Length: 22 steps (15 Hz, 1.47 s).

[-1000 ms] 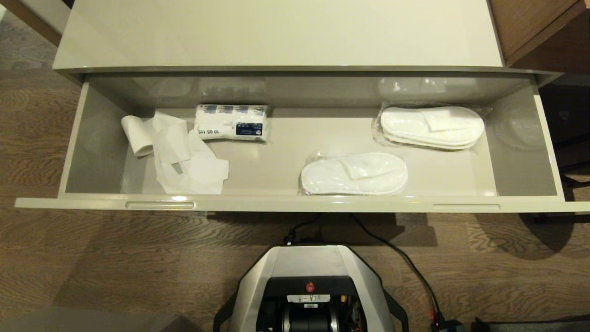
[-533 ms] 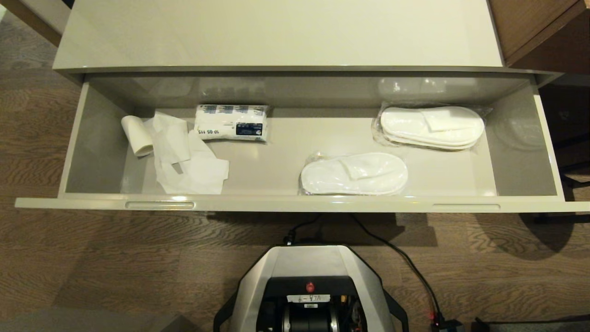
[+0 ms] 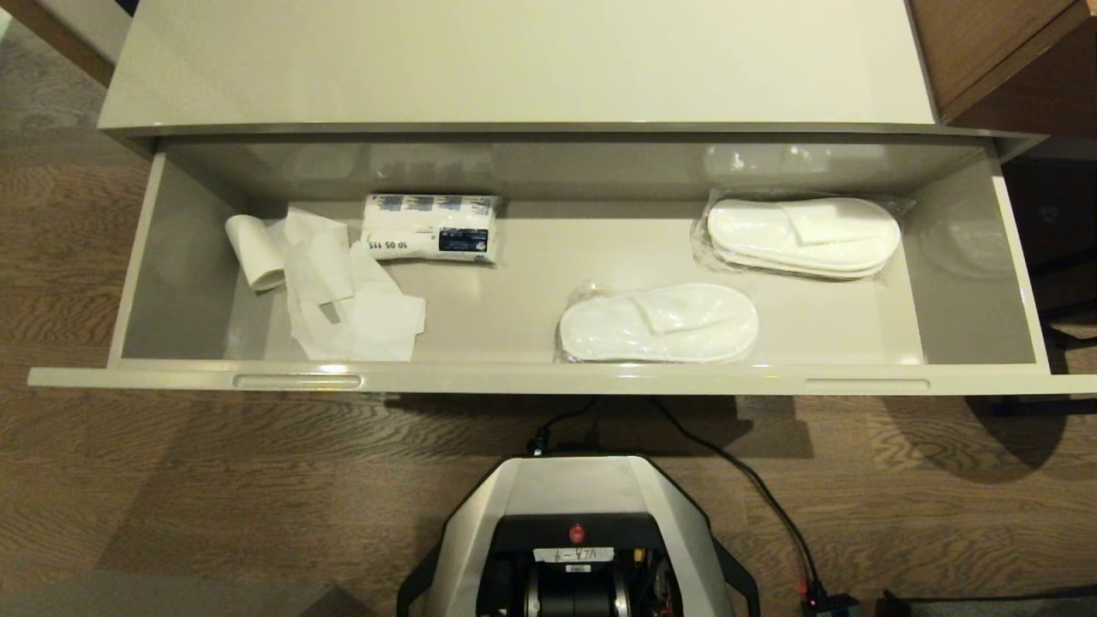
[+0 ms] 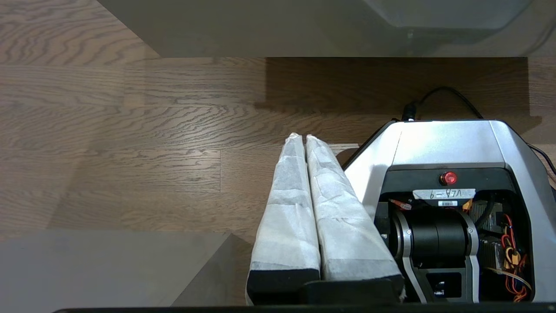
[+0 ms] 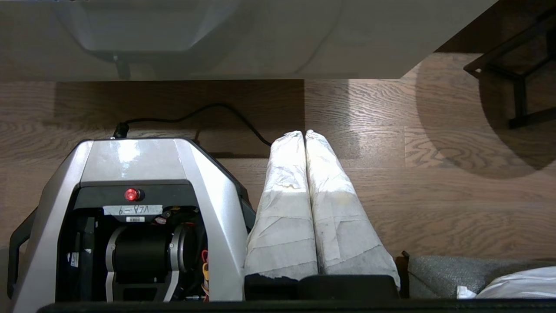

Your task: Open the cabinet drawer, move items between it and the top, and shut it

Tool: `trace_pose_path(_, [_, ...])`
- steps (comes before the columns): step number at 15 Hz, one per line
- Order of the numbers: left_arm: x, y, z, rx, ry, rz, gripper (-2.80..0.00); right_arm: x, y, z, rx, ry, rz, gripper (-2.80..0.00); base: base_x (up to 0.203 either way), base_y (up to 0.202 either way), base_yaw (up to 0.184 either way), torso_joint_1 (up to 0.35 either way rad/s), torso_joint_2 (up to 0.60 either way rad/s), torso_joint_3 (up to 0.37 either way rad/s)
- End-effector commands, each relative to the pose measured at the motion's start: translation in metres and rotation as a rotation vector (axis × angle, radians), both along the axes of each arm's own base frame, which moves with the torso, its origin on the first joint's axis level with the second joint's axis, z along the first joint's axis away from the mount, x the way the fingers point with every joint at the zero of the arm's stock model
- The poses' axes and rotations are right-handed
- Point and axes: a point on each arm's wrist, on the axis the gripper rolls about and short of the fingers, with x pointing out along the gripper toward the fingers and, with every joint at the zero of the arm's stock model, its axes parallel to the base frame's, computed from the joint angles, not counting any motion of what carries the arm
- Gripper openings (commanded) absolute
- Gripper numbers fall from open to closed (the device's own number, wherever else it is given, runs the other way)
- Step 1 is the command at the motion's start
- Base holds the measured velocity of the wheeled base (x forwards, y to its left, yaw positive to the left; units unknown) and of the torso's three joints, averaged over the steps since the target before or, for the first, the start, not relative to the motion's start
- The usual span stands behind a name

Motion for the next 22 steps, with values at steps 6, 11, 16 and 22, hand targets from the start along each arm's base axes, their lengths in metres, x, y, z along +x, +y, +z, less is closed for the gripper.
trace_pose_path(6, [0.0001, 0.0, 0.0, 0.0, 0.001, 0.001, -2.8, 0.0002, 0.0, -0.0004, 0.0, 0.002, 0.001, -2.8, 0.0, 0.0, 0.0, 0.0, 0.0, 0.0])
trace_pose_path(11, [0.0001, 0.0, 0.0, 0.0, 0.001, 0.001, -2.8, 0.0002, 0.0, -0.0004, 0.0, 0.002, -0.001, -2.8, 0.0, 0.0, 0.0, 0.0, 0.0, 0.0])
trace_pose_path(16, [0.0001, 0.0, 0.0, 0.0, 0.001, 0.001, -2.8, 0.0002, 0.0, -0.0004, 0.0, 0.002, 0.001, -2.8, 0.0, 0.0, 0.0, 0.0, 0.0, 0.0])
trace_pose_path(22, [0.0001, 0.0, 0.0, 0.0, 0.001, 0.001, -2.8, 0.0002, 0.0, -0.0004, 0.0, 0.002, -0.001, -2.8, 0.0, 0.0, 0.0, 0.0, 0.0, 0.0])
